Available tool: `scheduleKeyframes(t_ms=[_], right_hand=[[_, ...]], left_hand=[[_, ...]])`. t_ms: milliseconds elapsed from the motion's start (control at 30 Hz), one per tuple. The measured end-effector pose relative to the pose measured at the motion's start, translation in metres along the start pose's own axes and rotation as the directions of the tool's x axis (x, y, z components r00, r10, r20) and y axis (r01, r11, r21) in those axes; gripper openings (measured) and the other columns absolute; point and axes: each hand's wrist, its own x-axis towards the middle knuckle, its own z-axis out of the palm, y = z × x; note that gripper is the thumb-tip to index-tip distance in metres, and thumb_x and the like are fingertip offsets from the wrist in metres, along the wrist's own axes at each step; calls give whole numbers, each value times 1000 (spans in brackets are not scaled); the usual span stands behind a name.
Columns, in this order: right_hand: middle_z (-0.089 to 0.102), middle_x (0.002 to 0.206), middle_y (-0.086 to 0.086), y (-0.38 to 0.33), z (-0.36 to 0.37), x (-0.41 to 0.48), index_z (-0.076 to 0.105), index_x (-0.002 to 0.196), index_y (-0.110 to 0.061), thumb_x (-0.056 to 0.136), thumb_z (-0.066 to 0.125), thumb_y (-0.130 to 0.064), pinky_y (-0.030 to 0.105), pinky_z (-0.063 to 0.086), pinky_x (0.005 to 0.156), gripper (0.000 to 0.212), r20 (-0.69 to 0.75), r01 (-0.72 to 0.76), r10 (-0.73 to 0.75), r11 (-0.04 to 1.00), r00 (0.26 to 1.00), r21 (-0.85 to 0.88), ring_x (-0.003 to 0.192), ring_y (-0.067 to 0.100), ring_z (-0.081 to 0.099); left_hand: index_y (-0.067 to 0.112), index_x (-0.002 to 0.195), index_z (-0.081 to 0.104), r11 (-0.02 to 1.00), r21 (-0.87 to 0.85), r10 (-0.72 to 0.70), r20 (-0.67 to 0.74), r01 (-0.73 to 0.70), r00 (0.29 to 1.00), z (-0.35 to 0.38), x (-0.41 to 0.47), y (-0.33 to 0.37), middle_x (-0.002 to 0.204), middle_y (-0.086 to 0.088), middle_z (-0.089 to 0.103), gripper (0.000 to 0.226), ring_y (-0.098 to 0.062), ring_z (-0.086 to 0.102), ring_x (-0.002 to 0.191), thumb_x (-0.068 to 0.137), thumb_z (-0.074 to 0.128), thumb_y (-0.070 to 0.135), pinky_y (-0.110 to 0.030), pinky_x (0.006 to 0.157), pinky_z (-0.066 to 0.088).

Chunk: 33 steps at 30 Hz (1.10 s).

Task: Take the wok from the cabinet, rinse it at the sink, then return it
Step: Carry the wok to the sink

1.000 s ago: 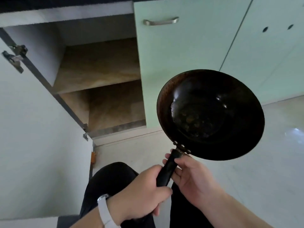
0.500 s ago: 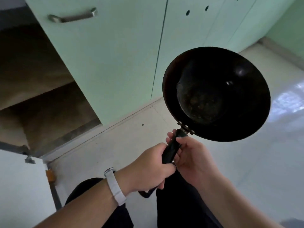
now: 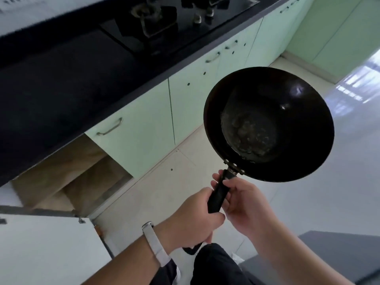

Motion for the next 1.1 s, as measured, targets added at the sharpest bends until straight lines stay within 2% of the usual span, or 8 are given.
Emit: scheduleKeyframes(t_ms=[200, 300, 400, 600, 700, 767, 867, 1100], right_hand=[[72, 99, 14, -55, 37, -70, 64, 113, -1, 90, 49, 6, 31, 57, 76, 28, 41, 34, -35, 999, 999, 11, 87, 25, 71], [72, 98, 15, -74, 45, -92, 63, 114, -1, 89, 50, 6, 30, 60, 70, 29, 71, 64, -64, 998, 995, 5, 83, 24, 72], [72, 98, 14, -87, 52, -102, 63, 117, -1, 89, 50, 6, 30, 60, 68, 31, 89, 108, -108, 994, 990, 9, 83, 24, 74], [72, 101, 15, -104, 69, -101, 63, 121, -5, 90, 48, 8, 36, 57, 75, 37, 116, 194, -188, 980, 975, -42, 88, 27, 74], [73, 102, 14, -113, 85, -89, 65, 120, -6, 89, 50, 9, 39, 58, 73, 37, 87, 233, -228, 971, 970, -55, 88, 28, 75], [73, 101, 15, -121, 100, -80, 64, 120, -6, 89, 51, 10, 39, 58, 71, 38, 54, 271, -268, 961, 962, -51, 88, 29, 74], [71, 99, 14, -134, 121, -66, 64, 118, -6, 89, 50, 10, 38, 57, 75, 37, -3, 338, -338, 941, 941, -37, 85, 29, 73], [70, 101, 16, -160, 147, -44, 64, 115, -5, 89, 49, 9, 40, 57, 79, 32, -130, 459, -456, 888, 881, -4, 87, 30, 71]], left_hand=[[15, 99, 52, 1000, -4, 12, -12, -12, 1000, -4, -41, 87, 53, 0, 55, 15, -15, 55, 43, 85, 57, 14, -28, 53, 46], [13, 100, 52, 999, 3, 35, -28, -35, 999, -2, -53, 117, 54, 0, 54, 14, -14, 55, 41, 86, 57, 12, -24, 50, 45], [11, 101, 52, 998, -3, 59, -43, -59, 997, -2, -58, 138, 56, -2, 55, 16, -15, 54, 41, 86, 57, 11, -23, 48, 45], [13, 101, 53, 996, -20, 86, -23, -86, 996, -20, -49, 153, 57, -3, 54, 17, -16, 54, 40, 85, 57, 9, -23, 46, 43], [15, 99, 53, 993, -33, 111, 15, -110, 994, -43, -32, 159, 59, -6, 55, 17, -18, 54, 41, 84, 58, 10, -24, 47, 43], [16, 100, 54, 990, -42, 136, 49, -134, 990, -59, -16, 164, 56, -2, 54, 17, -18, 54, 41, 85, 57, 8, -23, 46, 42], [21, 101, 54, 985, -36, 170, 109, -167, 979, -81, 8, 176, 51, 5, 54, 22, -17, 54, 40, 86, 55, 5, -23, 45, 43], [23, 109, 57, 969, -66, 248, 272, -239, 930, -116, 53, 204, 58, 3, 56, 29, -16, 55, 42, 88, 54, 3, -25, 45, 46]])
